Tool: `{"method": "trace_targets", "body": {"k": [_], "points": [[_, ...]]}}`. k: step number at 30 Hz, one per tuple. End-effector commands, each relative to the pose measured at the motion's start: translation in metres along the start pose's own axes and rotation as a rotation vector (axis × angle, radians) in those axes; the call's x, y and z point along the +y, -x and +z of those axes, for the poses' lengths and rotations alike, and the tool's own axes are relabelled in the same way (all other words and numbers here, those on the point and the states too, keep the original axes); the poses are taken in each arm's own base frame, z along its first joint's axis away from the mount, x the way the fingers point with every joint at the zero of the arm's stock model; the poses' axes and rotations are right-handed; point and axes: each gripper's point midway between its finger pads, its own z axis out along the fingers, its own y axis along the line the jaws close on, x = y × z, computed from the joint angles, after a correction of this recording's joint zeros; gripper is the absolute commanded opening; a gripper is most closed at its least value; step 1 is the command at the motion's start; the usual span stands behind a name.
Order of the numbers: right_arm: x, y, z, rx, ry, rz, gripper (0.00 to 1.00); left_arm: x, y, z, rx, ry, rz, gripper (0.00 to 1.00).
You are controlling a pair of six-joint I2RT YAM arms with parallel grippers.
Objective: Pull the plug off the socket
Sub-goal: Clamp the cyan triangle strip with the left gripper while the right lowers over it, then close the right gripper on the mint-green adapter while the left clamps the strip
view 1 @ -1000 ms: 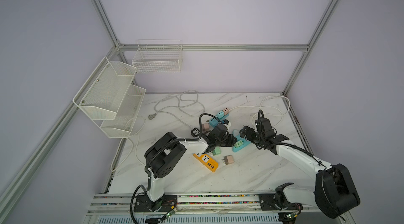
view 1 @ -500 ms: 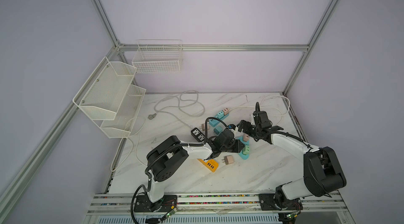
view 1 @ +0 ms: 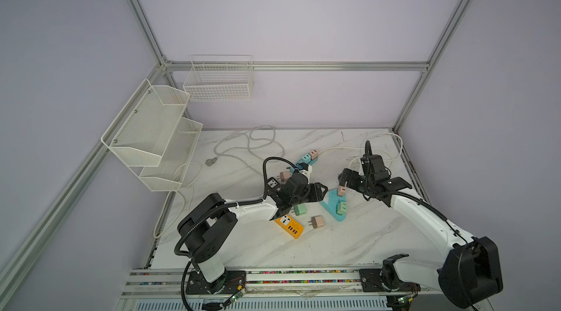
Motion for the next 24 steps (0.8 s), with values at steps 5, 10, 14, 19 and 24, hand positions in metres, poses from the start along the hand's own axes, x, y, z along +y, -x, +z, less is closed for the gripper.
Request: {"method": "trace_targets", "body": {"k": [5,10,14,19,24], "points": [[-0.021,-0.065,-0.012,0.152,-0.078,0.013,0.94,0.012,-0.013,0.018,0.048,-0.012,0.008,0.62],[-0.015,-0.091,-0.010,0.189,-0.043,0.032,0.86,0.021,-0.022,0.029,0.079,-0.006,-0.006,0.65],[-0.010,-0.104,-0.005,0.211,-0.020,0.039,0.78,0.028,-0.022,0.032,0.071,0.003,-0.019,0.66],[-0.011,-0.104,0.004,0.204,-0.043,0.023,0.72,0.023,-0.024,0.041,0.091,-0.030,-0.020,0.62],[-0.006,-0.101,0.013,0.198,-0.031,0.019,0.63,0.026,-0.025,0.047,0.089,-0.027,-0.023,0.55]]}}
